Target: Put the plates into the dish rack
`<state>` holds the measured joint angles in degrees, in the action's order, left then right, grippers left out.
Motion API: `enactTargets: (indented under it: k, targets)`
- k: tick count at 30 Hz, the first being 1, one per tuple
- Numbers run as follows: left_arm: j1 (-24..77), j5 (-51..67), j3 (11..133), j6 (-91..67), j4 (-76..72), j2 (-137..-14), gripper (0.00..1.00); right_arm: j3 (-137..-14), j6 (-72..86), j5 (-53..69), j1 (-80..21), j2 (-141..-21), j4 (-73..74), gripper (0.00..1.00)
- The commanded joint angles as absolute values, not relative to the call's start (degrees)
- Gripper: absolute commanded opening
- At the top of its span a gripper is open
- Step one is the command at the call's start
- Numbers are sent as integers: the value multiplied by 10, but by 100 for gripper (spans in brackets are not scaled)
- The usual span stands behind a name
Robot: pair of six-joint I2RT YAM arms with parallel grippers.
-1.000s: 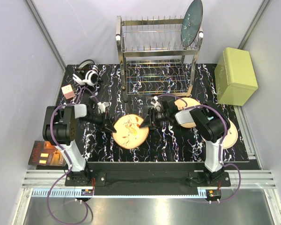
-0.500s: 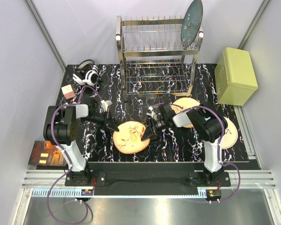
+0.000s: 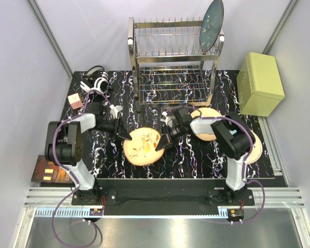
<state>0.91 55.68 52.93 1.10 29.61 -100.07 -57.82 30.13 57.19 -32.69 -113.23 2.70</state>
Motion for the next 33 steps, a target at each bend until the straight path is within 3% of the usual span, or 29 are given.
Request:
enactTargets:
  k: [1,6,12,20,24,30,33]
  targets:
    - [4,597,555,25,357,-929,40,-682,105,533,-316,-1018,194,0]
    - [-25,588,588,78,418,-896,44,-736,-32,463,-315,-953,350,0]
    - [-46,581,606,85,425,-850,44,-785,-104,386,-313,-893,425,0]
    - [-57,579,618,98,421,-835,44,-930,-80,301,-308,-832,479,0]
    - [-58,579,617,99,412,-830,44,-979,-12,152,-310,-805,466,0]
    - [-58,579,630,101,408,-844,44,-1131,-29,-21,-313,-828,476,0]
    - [-58,580,633,99,405,-852,44,-1313,-47,-92,-313,-891,465,0]
